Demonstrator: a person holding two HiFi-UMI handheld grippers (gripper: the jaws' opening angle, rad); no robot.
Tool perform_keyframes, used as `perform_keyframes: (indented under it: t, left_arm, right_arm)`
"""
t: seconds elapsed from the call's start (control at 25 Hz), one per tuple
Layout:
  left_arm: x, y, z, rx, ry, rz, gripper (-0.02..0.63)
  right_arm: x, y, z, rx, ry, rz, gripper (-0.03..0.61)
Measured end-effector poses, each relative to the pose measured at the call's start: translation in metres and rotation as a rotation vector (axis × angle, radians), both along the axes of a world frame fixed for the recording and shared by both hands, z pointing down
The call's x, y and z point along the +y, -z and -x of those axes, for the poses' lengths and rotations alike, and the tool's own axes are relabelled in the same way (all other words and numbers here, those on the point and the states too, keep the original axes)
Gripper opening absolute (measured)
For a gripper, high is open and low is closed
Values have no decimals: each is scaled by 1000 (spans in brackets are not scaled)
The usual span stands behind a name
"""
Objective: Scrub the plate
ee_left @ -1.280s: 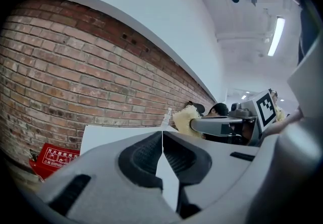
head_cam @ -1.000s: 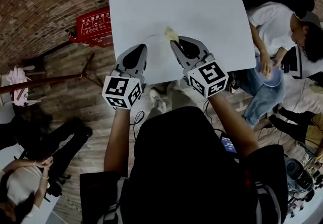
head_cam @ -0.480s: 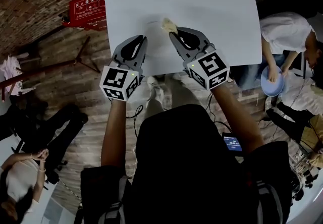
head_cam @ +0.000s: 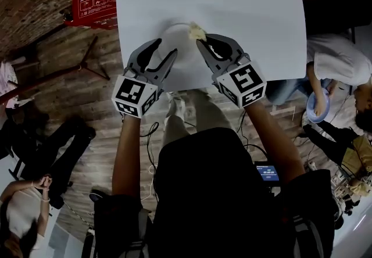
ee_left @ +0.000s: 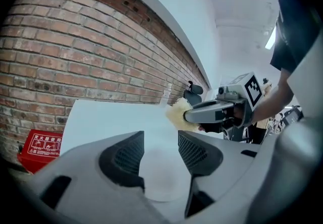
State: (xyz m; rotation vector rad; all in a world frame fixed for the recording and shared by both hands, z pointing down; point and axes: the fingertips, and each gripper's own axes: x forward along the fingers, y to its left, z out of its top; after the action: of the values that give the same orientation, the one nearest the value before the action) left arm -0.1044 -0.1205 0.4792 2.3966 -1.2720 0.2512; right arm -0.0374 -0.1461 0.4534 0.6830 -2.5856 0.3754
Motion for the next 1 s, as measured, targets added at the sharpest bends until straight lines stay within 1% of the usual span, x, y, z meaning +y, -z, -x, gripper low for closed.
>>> perform_keyframes:
  t: [0.12,0.32,0.4,0.56,0.64,0.72,1.0]
  left_arm:
    - [0,-16,-9,-47,-56,12,230]
    - [1,-45,-23,-161,-167,26,318]
    - [2,-55,-26,-200,-196,33,339]
    - [0,-68,-35,-252,-253,39,367]
    - [3,-79,-38,-274,-279,56,379]
    - [6,-90,-38,-300,-291,77,387]
    - [9,-113,-42,-379,-331,107,399]
  right_arm:
    - [-2,-7,3,-1,10,-3,38]
    - [-3,-21,4,18,32,-4,38]
    - [-2,-26,3,30,35,-2,38]
    - [-2,-33,1,43,41,-3,38]
    - [0,-35,2,47,48,-2,38]
    - [0,-38,5,51,62,-1,38]
    - [0,-49,3,81,90,-6,38]
